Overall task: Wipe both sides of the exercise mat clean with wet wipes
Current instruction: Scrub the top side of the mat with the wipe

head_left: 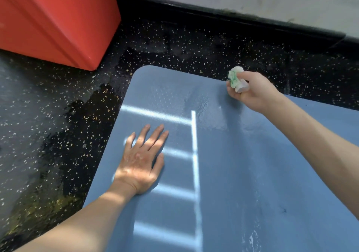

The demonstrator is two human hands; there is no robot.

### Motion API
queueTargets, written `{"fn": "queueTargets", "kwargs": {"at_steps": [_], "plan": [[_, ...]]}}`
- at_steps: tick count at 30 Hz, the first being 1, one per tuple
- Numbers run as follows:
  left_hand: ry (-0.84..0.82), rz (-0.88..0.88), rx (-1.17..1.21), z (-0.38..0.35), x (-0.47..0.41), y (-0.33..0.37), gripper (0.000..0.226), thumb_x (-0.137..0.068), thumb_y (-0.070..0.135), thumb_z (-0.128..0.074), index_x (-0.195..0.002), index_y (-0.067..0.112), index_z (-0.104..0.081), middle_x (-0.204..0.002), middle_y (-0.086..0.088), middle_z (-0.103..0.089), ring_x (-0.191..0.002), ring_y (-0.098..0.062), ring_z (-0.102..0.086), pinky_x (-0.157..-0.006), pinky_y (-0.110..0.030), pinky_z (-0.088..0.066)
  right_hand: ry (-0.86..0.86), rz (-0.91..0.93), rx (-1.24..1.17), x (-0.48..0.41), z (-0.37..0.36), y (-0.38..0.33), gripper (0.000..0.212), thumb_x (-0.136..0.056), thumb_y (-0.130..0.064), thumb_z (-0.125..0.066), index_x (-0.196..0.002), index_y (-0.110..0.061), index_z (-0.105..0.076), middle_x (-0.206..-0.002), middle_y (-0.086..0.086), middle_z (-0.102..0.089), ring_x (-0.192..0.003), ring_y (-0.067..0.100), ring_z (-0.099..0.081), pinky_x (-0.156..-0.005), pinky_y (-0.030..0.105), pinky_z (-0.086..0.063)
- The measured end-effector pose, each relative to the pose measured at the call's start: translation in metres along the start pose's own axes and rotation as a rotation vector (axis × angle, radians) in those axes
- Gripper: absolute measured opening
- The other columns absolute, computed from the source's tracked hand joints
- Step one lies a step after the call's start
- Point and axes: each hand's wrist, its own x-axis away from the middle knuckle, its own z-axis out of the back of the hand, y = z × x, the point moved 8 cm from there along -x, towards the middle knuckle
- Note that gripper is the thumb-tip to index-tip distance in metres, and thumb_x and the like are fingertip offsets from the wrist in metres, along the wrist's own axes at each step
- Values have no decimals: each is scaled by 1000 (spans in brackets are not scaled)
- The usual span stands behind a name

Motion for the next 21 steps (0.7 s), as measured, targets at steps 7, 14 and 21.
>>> {"fn": "queueTargets", "kwargs": {"at_steps": [7,14,21], "plan": [[9,6,11,0,-1,-3,58,-95,35,-31,-153,26,-31,-160,10,-27,-147,-26,-24,-115,-42,-8,-125,-23,-117,38,-20,-8,28,-96,-1,-46,-124,5,-49,-109,15,-59,-70,18,-68,-68,25,-55],[66,25,79,4,1,1,58,-95,39,-29,-150,24,-40,-158,10,-32,-147,-23,-24,-117,-44,-11,-276,-48,-23,103,1,28,17,-98,-4,-44,-109,-1,-56,-96,10,-62,-73,17,-66,-62,23,-53],[304,6,46,27,0,32,44,-90,28,-43,-121,6,-66,-126,-10,-65,-114,-35,-59,-103,-40,-35,-425,-60,25,172,29,65,17,-94,-2,-44,-101,-5,-59,-86,5,-66,-81,22,-67,-72,27,-55]]}}
